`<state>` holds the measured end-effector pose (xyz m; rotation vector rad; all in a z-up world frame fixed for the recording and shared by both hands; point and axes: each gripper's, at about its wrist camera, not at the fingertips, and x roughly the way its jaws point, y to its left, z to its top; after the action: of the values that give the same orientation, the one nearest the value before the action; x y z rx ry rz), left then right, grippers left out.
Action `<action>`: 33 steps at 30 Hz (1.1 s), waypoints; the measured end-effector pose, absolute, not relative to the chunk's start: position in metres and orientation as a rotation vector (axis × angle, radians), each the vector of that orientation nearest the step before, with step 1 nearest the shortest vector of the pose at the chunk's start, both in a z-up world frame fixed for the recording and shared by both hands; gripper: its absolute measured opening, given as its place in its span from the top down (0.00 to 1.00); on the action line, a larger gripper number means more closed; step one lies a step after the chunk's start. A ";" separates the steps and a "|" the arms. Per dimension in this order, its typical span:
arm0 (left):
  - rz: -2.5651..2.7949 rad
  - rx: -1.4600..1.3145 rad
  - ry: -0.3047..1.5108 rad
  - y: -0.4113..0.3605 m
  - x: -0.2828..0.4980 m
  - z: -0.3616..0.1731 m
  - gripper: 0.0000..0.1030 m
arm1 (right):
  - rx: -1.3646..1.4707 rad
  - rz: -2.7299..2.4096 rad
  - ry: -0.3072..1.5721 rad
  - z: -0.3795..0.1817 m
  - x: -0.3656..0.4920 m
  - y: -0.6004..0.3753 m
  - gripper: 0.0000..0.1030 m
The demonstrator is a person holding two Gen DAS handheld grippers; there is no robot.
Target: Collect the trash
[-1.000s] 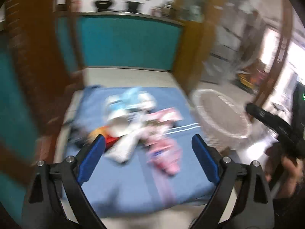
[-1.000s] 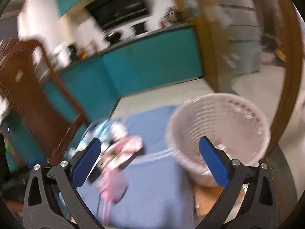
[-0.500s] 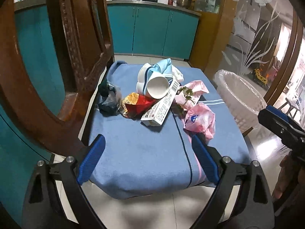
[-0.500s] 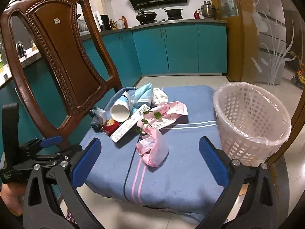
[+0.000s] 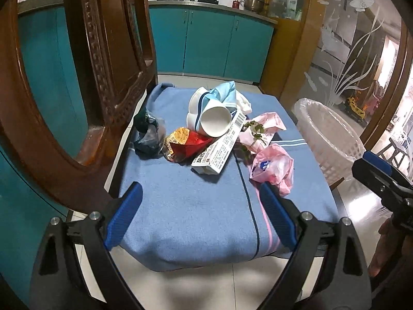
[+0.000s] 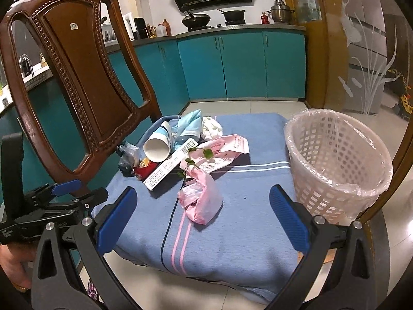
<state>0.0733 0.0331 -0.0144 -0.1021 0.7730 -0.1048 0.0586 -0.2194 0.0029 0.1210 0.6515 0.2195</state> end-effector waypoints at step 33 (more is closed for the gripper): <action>0.219 -0.004 0.856 0.048 0.206 -0.049 0.40 | 0.131 0.240 0.689 0.000 0.065 -0.218 0.03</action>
<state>0.2056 0.0481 -0.0490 -0.0036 0.8564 0.2193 0.0655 -0.2180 -0.0002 0.1314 0.6888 0.2399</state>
